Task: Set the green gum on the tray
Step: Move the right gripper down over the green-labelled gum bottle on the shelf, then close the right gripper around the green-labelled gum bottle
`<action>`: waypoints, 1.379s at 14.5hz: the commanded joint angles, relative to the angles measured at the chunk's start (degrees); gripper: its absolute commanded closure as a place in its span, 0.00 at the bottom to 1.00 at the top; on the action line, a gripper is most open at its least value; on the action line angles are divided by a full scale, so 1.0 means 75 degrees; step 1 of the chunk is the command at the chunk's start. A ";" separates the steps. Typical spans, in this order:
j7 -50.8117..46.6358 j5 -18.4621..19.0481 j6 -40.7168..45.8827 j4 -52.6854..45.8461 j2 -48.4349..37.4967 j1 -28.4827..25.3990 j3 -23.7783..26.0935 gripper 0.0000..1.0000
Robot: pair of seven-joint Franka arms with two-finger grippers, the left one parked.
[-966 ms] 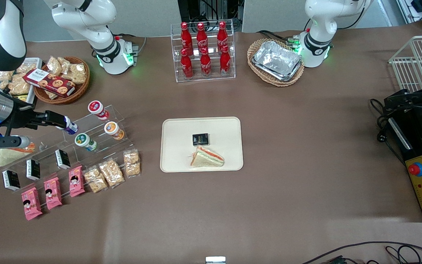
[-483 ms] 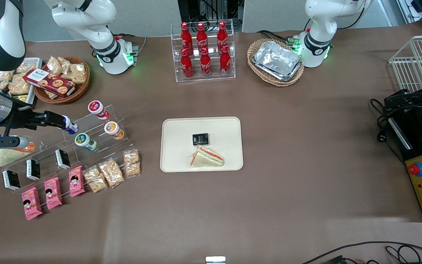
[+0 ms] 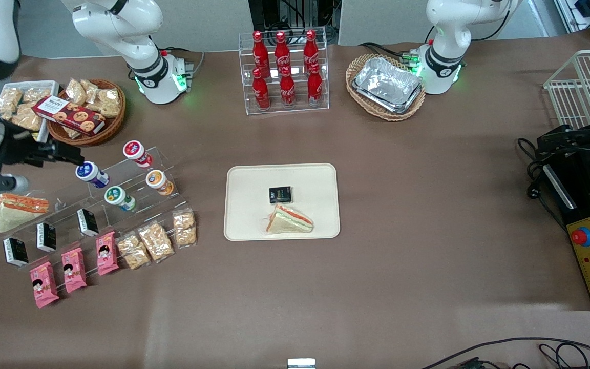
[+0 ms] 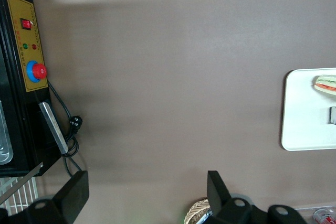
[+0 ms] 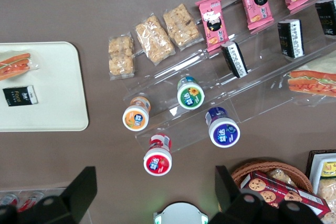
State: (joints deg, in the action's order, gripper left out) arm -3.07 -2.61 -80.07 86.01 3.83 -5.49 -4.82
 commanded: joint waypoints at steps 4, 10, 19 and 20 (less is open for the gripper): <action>0.0994 0.0277 -0.0641 0.0951 -0.0521 0.0168 -0.0002 0.00; 0.2236 0.0349 -0.2984 0.3517 -0.1307 0.0427 -0.0224 0.00; 0.3724 0.0360 -0.4334 0.4598 -0.0781 0.0368 -0.0213 0.00; 0.3831 0.0360 -0.4463 0.4610 -0.0675 0.0368 -0.0213 0.00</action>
State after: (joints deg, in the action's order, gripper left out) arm 21.86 -0.86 -109.76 118.81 -2.34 -2.68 -6.46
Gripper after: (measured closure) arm 0.000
